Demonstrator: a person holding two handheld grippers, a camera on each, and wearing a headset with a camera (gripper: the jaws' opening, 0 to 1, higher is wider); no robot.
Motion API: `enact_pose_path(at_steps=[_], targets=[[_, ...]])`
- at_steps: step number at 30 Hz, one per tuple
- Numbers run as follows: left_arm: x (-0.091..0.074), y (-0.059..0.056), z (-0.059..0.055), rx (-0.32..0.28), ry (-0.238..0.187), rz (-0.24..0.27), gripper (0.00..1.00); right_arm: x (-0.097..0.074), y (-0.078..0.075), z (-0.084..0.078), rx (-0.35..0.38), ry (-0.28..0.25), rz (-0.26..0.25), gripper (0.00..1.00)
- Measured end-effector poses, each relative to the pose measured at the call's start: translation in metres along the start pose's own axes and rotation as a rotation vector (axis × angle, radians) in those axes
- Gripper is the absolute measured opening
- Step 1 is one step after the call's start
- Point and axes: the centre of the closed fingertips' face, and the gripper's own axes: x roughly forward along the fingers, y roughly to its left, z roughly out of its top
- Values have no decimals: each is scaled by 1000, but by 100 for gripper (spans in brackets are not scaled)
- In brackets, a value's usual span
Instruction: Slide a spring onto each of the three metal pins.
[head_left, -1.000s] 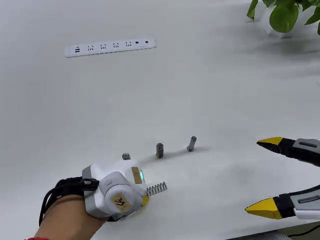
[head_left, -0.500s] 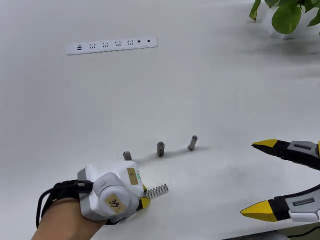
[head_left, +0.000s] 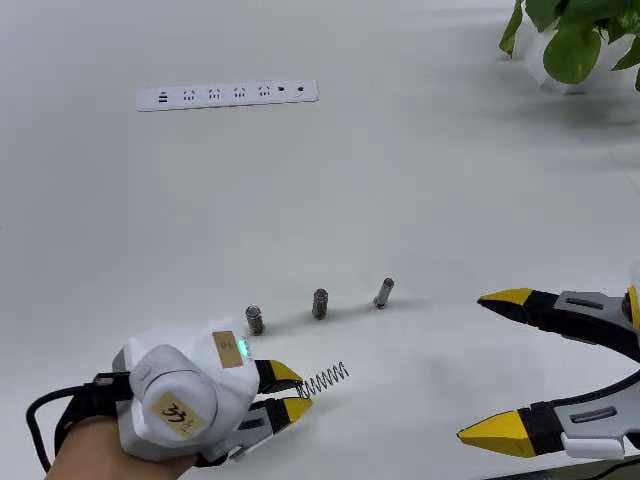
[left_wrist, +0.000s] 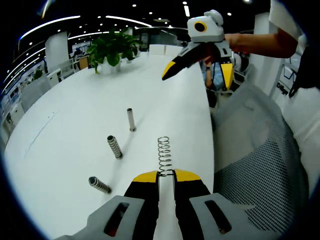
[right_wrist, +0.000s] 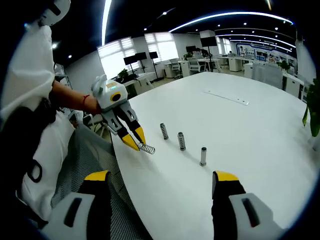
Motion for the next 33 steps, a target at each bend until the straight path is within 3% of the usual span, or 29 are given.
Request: enact_pose_path(at_steps=[3,10,13,16,18,22,26,33], targets=[[-8,-1,19,-24,-70,11,10,8,10,22,45,-78,27,80],[-26,2,56,-70,-207,35,10,26,20,64,204,-242,32,64],[-34,4,72,-86,-266,46,10,30,17,85,358,-343,31,51],[-40,4,85,-101,-310,51,10,32,14,96,424,-397,20,38],[-44,6,92,-108,-340,54,10,33,15,101,436,-417,32,32],[-49,7,100,-119,-376,53,10,33,16,107,479,-440,47,28],[-49,4,106,-113,-388,53,10,32,19,115,508,-461,71,23],[-49,2,111,-124,-407,48,10,32,20,118,494,-459,73,13]])
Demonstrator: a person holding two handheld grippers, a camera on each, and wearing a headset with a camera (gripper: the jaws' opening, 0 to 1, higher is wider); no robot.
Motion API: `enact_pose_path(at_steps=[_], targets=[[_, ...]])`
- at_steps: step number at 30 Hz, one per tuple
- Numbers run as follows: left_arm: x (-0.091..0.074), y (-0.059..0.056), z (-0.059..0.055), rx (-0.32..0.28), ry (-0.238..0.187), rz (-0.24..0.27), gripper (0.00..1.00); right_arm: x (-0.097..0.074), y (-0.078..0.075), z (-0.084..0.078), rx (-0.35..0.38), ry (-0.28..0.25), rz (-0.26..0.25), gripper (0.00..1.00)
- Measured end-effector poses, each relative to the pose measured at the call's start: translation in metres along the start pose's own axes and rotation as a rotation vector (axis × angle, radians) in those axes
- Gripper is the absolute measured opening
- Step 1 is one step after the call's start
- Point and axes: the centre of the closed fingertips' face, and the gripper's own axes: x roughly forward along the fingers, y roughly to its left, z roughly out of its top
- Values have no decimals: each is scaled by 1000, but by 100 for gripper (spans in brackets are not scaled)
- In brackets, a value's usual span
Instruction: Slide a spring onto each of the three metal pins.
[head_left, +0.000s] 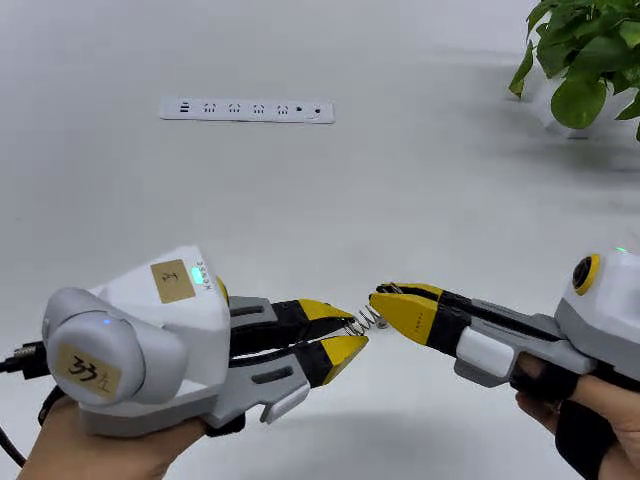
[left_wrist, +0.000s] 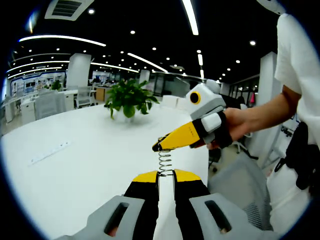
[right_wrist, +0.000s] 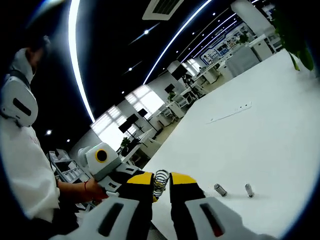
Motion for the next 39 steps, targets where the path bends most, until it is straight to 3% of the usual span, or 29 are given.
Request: enact_pose_path(at_steps=[12,33,39], targets=[[3,0,-2,-11,8,-10,11,2,12,-2,-110,74,5,12],[6,-3,-11,19,47,-26,11,6,18,-12,-367,234,0,11],[5,-3,-14,27,53,-34,10,5,18,-14,-404,263,7,12]])
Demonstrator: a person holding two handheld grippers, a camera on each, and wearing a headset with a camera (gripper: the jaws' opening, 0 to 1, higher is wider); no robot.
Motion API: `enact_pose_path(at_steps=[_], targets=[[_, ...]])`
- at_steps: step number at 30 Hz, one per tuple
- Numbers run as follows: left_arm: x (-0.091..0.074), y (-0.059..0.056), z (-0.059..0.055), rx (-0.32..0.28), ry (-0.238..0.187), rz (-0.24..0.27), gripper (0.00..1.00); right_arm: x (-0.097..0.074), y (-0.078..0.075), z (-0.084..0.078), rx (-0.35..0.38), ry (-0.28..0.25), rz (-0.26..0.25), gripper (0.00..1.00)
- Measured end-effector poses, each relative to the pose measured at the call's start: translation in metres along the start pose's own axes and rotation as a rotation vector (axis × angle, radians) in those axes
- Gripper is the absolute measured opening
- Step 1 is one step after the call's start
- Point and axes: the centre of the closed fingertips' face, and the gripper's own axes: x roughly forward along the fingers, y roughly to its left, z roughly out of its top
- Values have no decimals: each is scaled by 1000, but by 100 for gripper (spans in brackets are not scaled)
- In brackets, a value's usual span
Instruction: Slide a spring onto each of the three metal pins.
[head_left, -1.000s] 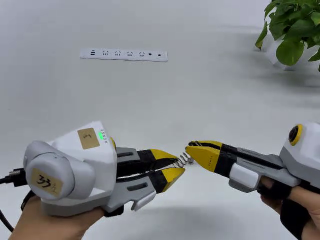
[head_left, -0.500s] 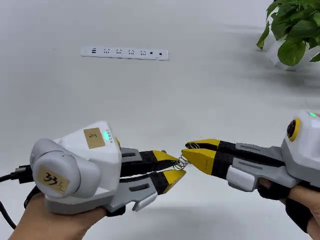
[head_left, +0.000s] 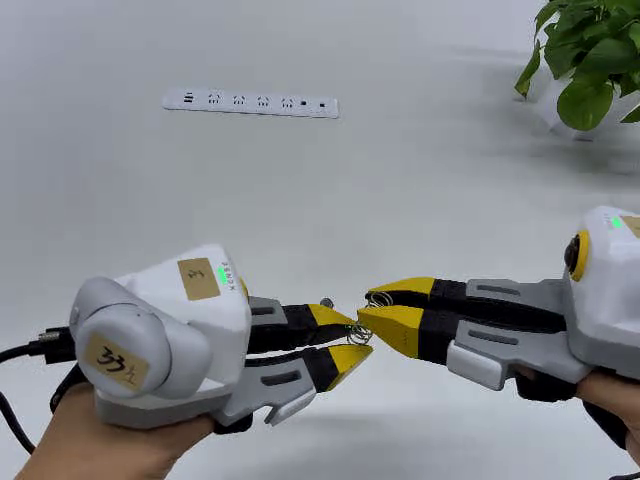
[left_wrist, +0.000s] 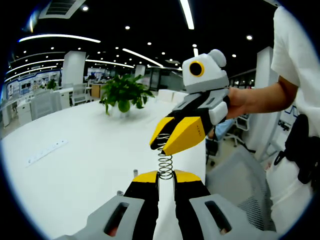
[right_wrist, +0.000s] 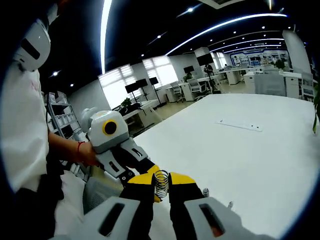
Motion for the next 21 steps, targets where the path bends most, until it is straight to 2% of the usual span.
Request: enact_pose_path(at_steps=[7,9,11,13,16,21], targets=[[0,-3,0,1,3,-9,10,-2,0,-3,-34,33,18,12],[1,-4,0,4,4,-12,10,-4,0,-6,-55,56,29,13],[1,-4,0,5,5,-14,10,-5,1,-7,-73,81,46,19],[1,-5,-1,8,7,-17,10,-7,1,-7,-122,112,61,21],[2,-6,-2,16,16,-21,10,-9,-4,-10,-196,182,89,23],[3,-8,-6,38,33,-31,10,-14,2,-15,-393,375,201,30]])
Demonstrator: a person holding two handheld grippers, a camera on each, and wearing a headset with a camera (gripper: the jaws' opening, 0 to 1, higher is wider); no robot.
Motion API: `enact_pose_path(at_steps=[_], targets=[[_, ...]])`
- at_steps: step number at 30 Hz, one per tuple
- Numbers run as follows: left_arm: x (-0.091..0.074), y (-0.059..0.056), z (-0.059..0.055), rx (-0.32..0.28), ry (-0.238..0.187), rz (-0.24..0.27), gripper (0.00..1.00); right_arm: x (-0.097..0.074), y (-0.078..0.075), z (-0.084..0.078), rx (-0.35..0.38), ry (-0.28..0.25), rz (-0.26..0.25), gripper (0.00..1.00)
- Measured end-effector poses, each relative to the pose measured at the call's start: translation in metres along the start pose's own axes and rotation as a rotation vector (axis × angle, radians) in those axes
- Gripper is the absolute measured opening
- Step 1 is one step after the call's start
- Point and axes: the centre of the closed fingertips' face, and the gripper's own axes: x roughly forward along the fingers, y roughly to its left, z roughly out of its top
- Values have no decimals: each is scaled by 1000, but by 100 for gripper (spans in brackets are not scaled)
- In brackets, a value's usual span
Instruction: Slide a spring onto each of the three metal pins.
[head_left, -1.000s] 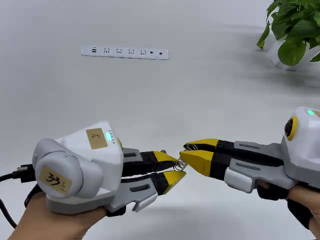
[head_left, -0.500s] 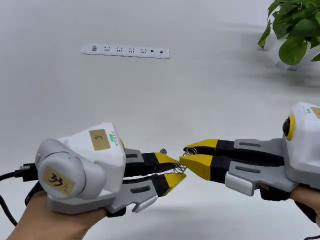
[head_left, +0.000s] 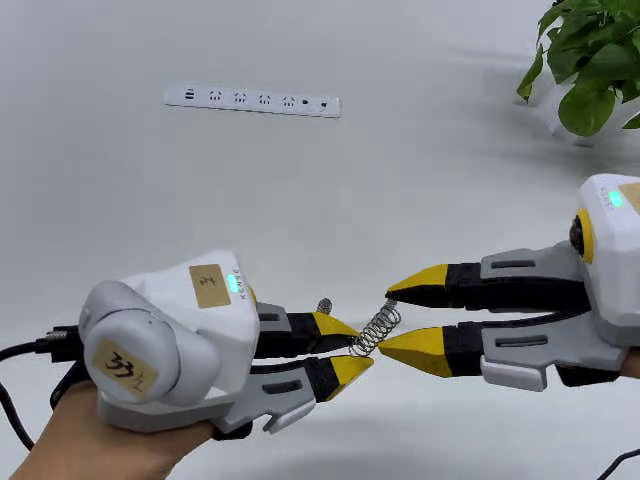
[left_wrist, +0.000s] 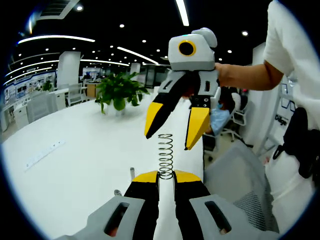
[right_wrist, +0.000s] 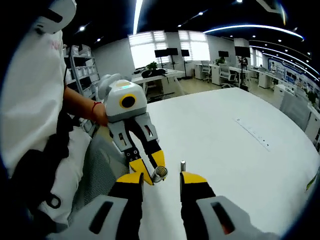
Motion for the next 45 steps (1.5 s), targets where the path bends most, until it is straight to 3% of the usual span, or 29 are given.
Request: enact_pose_path(at_steps=[6,10,18,26,32,45], targets=[[1,-1,-2,11,10,-5,10,8,2,-4,-174,160,114,29],[1,-1,-3,16,15,-5,10,15,9,0,-243,218,177,28],[2,-2,-5,26,18,-7,10,20,16,-12,-372,358,282,22],[3,-3,-4,34,17,-14,10,21,15,-12,-409,399,321,17],[3,-2,-3,38,12,-16,10,21,16,-13,-422,415,329,13],[3,-2,-5,45,12,-18,10,21,14,-14,-422,430,319,12]])
